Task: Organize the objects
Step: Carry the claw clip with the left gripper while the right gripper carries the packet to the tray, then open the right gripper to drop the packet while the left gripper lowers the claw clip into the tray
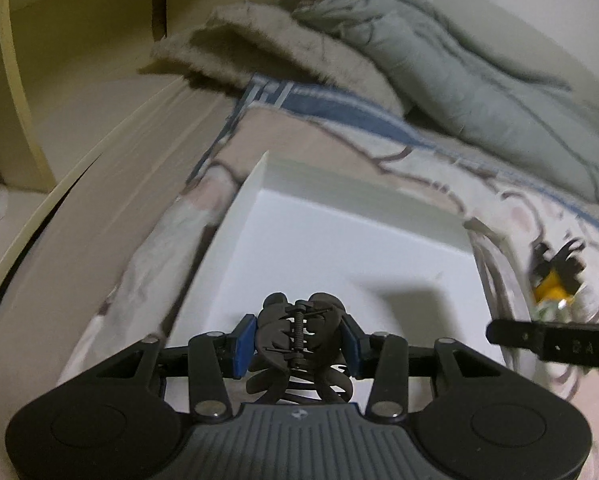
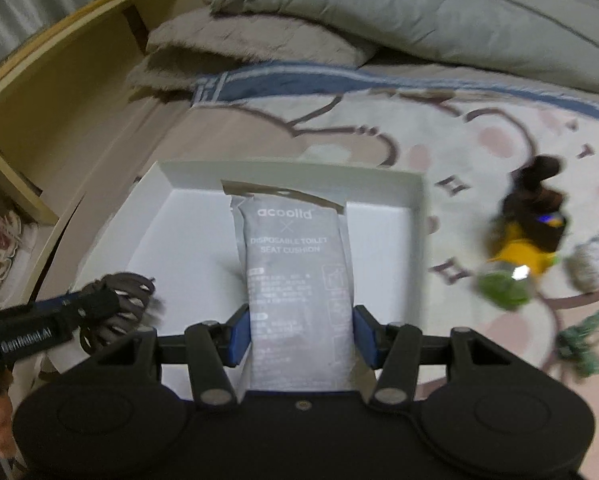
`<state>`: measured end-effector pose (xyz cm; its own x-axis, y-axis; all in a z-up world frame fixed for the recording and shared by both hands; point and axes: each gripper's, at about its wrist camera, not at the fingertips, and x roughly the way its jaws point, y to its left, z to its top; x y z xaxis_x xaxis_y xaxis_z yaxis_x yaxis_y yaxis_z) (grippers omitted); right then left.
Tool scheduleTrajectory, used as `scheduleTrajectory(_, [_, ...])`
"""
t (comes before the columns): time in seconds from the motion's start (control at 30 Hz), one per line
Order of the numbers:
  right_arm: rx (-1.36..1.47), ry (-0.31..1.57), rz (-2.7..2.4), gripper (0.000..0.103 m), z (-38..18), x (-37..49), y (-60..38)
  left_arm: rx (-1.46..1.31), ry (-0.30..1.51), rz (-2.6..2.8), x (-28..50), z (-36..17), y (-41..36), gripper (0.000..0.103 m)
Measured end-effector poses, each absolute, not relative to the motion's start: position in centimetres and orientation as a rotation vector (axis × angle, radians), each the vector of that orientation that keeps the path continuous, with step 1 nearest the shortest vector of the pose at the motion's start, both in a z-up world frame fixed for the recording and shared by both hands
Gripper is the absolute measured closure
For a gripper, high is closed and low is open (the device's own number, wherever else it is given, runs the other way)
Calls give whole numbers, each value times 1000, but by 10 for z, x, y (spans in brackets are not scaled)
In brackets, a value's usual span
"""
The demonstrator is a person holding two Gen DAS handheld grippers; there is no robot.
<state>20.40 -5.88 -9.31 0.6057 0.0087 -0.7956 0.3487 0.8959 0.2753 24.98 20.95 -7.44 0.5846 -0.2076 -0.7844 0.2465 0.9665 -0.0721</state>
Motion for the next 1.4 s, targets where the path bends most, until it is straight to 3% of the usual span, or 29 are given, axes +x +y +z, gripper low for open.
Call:
scheduleTrajectory(0.37, [506, 993, -200, 47, -132, 239, -8, 132, 936, -235, 252, -86, 227, 58])
scheduleTrajectory(0.5, [529, 952, -74, 28, -130, 237, 4, 118, 934, -238, 251, -87, 229, 58])
scheduleTrajectory(0.57, [528, 947, -91, 28, -127, 235, 3, 106, 934, -234, 251, -87, 231, 57])
scheduleTrajectory(0.67, [542, 959, -113, 37, -127, 235, -3, 95, 940, -225, 252, -86, 232, 57])
scheduleTrajectory(0.73, [558, 970, -150, 53, -129, 233, -8, 88, 942, -224, 252, -86, 232, 57])
scheduleTrajectory(0.8, [577, 975, -169, 58, -134, 232, -12, 82, 945, -223, 252, -86, 232, 57])
scheduleTrajectory(1.4, [540, 1024, -174, 63, -132, 242, 38, 57, 956, -209, 251, -88, 232, 57])
